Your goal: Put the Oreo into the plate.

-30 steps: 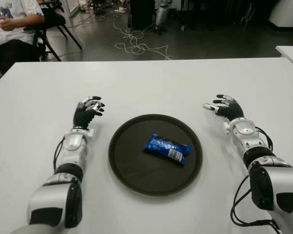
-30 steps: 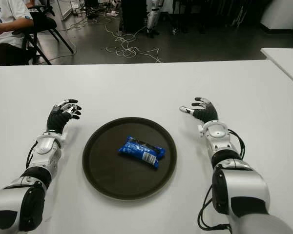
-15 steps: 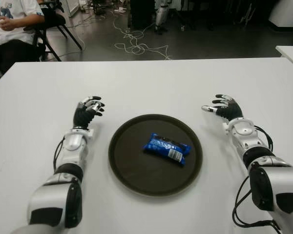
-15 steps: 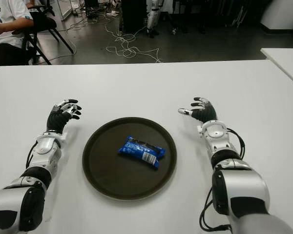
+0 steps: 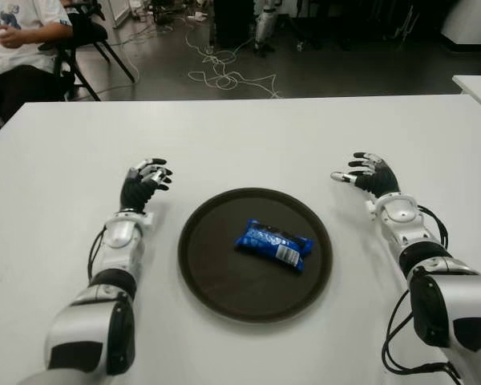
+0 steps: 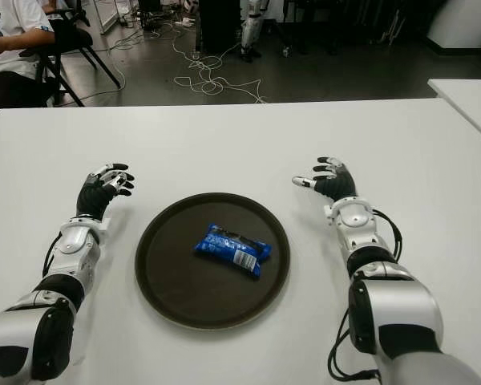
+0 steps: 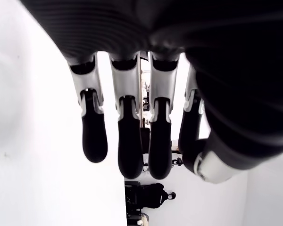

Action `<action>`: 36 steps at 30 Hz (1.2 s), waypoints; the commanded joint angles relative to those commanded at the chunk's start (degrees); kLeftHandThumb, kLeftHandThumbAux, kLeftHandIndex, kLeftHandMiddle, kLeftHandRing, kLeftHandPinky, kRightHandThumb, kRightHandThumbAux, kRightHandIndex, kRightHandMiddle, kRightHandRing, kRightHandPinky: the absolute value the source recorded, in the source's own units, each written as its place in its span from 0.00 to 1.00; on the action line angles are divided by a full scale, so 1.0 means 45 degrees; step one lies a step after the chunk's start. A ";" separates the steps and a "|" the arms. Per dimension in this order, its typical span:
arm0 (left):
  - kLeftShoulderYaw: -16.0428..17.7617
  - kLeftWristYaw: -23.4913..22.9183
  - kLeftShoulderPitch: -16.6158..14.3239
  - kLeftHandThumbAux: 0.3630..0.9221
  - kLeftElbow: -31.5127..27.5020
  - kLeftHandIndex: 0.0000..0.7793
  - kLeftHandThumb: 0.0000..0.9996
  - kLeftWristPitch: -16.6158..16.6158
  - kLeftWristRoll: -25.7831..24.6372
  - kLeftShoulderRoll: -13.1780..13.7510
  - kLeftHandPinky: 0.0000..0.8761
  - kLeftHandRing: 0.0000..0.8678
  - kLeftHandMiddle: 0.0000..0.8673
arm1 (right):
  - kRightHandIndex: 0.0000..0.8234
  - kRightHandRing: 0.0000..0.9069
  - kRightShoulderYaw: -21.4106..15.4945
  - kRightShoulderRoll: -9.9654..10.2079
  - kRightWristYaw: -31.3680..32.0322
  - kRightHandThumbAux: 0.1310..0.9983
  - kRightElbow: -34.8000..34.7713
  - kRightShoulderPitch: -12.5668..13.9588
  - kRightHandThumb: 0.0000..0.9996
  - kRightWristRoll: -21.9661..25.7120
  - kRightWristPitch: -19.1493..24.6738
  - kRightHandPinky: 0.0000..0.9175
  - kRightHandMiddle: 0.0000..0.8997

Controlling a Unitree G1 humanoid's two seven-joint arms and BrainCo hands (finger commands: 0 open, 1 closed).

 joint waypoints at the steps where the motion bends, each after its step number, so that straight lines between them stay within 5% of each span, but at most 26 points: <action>1: 0.0027 -0.0023 0.0003 0.56 -0.0010 0.49 0.83 -0.0003 -0.0015 -0.0005 0.55 0.58 0.59 | 0.26 0.32 -0.0014 0.0006 0.0034 0.78 -0.0012 0.0018 0.00 0.0022 -0.0076 0.32 0.31; 6: 0.0215 -0.0238 -0.0010 0.56 -0.0159 0.49 0.83 0.0076 -0.0279 -0.0051 0.56 0.58 0.59 | 0.26 0.33 -0.0081 -0.0025 0.0207 0.76 -0.0136 0.0130 0.00 0.0153 -0.0570 0.33 0.32; 17: 0.0191 -0.0105 0.0517 0.57 -0.1568 0.49 0.82 -0.0100 -0.0492 -0.0298 0.57 0.54 0.55 | 0.25 0.33 -0.0375 -0.0617 0.0809 0.74 -0.0776 0.1403 0.00 0.0746 -0.1810 0.34 0.32; 23: -0.0052 0.0114 0.2382 0.61 -0.3365 0.51 0.73 -0.0485 -0.0368 -0.0760 0.53 0.48 0.46 | 0.27 0.35 -0.0664 -0.0247 0.0550 0.72 -0.1386 0.2679 0.00 0.1200 -0.2728 0.35 0.33; 36: -0.0179 0.0440 0.3501 0.64 -0.3802 0.51 0.68 0.0047 -0.0151 -0.0186 0.41 0.36 0.35 | 0.28 0.36 -0.0468 -0.0008 -0.0287 0.68 -0.2410 0.4064 0.03 0.1033 -0.4191 0.38 0.34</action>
